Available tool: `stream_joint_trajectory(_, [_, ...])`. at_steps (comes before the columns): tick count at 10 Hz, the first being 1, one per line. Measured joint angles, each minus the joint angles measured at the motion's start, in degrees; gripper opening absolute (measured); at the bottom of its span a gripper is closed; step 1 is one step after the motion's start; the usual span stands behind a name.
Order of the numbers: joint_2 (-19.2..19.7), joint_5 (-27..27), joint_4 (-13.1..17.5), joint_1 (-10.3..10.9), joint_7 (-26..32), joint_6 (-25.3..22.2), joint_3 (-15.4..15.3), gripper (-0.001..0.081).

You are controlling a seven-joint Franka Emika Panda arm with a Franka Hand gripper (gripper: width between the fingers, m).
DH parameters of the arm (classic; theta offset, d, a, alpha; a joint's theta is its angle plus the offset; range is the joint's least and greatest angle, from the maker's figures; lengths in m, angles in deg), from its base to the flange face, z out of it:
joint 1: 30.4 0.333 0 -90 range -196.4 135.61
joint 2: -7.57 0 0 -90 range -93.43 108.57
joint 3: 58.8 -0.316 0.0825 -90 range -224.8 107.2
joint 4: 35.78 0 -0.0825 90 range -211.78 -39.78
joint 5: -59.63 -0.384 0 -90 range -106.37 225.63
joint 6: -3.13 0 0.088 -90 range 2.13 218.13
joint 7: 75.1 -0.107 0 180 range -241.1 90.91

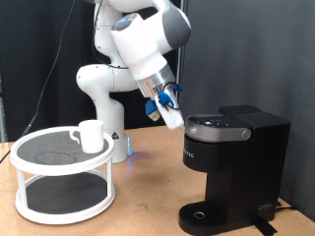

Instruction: Make a cup of coffee with the keurig machine

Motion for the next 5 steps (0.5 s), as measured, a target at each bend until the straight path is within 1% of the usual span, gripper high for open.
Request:
stream_joint_trajectory(3, [2.2, 0.0, 0.0, 0.0, 1.4, 1.5, 0.0, 0.0000])
stream_joint_trajectory(4, [2.4, -0.3, 0.0, 0.0, 2.7, 1.7, 0.0, 0.0000])
stream_joint_trajectory(5, [2.5, -1.2, -0.1, 0.0, 5.7, 2.1, 0.0, 0.0000])
